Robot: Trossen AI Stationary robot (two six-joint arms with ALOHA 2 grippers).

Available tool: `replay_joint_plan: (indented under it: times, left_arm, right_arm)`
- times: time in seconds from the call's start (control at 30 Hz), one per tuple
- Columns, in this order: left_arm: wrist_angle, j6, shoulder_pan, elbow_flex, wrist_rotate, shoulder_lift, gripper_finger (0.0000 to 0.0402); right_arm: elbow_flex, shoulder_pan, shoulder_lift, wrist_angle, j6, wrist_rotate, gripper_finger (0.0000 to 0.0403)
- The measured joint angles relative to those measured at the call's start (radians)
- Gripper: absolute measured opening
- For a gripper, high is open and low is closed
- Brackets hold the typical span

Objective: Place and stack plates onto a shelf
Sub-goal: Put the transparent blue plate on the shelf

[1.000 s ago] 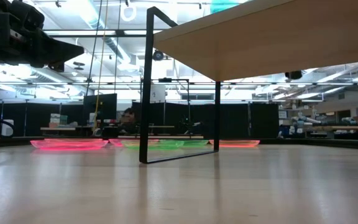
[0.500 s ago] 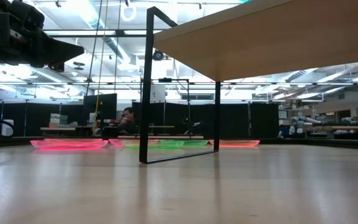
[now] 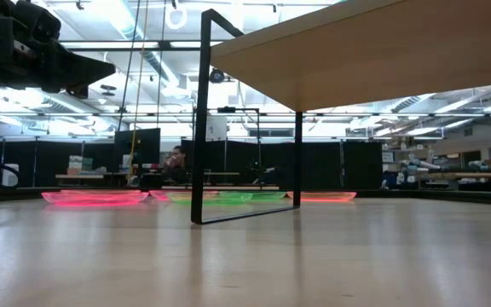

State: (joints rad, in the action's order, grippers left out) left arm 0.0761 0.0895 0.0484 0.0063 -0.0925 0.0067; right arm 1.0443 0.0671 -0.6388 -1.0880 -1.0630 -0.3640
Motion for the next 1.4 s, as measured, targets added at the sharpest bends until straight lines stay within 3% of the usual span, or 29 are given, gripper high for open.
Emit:
replay_joint_plan:
  times: [0.47,0.93,1.23,1.4]
  left_arm:
    - [0.0,-0.001,0.0,0.0,0.0,0.0,0.0009]
    - [0.0,-0.001,0.0,0.0,0.0,0.0,0.0009]
    - [-0.002,-0.001,0.0,0.0,0.0,0.0,0.0009]
    - [-0.004,-0.001,0.0,0.0,0.0,0.0,0.0009]
  right_arm:
    - [0.045,-0.297,-0.157,-0.078,0.042,0.111,0.0005]
    - [0.045,-0.645,-0.307,-0.055,-0.124,0.277,0.0007]
    - [0.045,-0.727,-0.378,-0.059,-0.121,0.353,0.0008]
    - [0.045,-0.729,-0.405,-0.066,-0.116,0.329,0.0009]
